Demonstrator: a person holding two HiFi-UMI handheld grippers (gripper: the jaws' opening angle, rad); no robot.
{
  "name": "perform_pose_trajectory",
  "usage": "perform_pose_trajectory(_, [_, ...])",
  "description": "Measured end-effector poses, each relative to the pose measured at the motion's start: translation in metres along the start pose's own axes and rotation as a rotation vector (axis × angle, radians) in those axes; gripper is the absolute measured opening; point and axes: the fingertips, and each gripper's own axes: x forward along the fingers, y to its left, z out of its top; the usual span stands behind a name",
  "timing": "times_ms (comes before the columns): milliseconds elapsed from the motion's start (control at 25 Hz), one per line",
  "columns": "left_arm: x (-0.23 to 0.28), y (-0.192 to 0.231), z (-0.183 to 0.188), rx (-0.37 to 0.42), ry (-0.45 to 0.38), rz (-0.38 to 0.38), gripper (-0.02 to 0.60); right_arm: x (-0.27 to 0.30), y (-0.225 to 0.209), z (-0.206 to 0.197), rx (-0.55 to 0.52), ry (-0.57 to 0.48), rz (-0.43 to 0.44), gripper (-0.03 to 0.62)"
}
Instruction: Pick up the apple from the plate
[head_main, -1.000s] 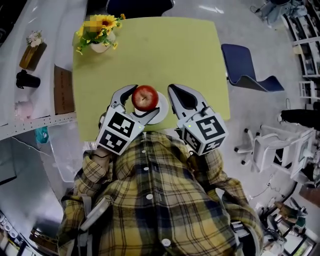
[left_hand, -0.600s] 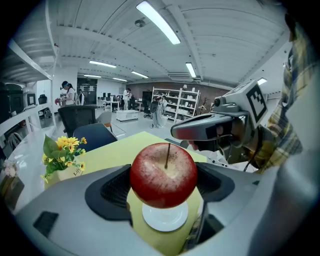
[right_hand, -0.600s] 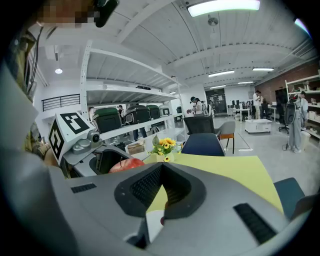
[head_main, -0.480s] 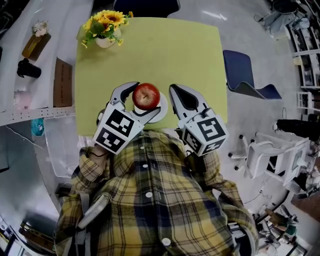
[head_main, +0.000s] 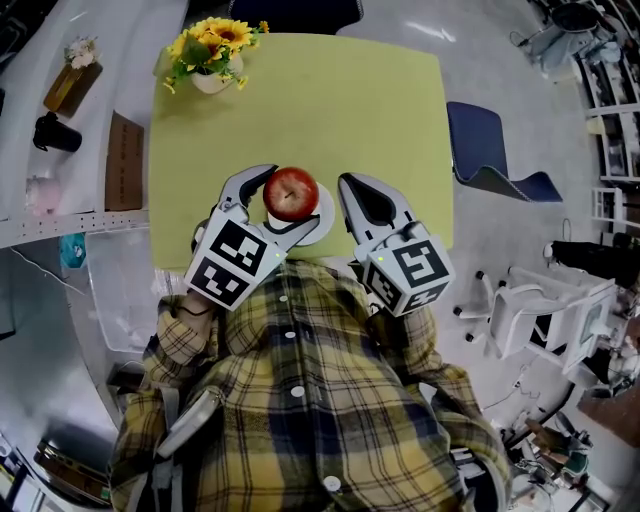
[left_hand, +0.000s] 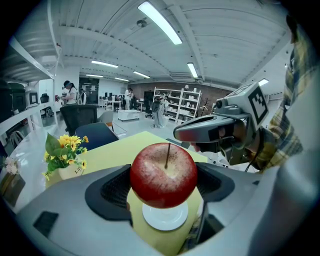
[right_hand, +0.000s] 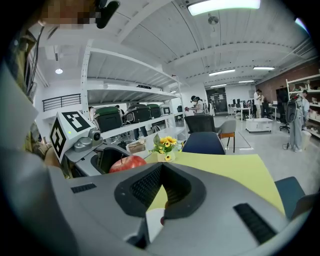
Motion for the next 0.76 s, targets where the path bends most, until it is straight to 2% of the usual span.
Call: perform_pose_trajectory(760, [0.0059,0.0025,-0.0004,-0.003,0.006,-0.022,0.408,0.0086,-0.0036,-0.0023,0.002,0.021,0.007,-0.003])
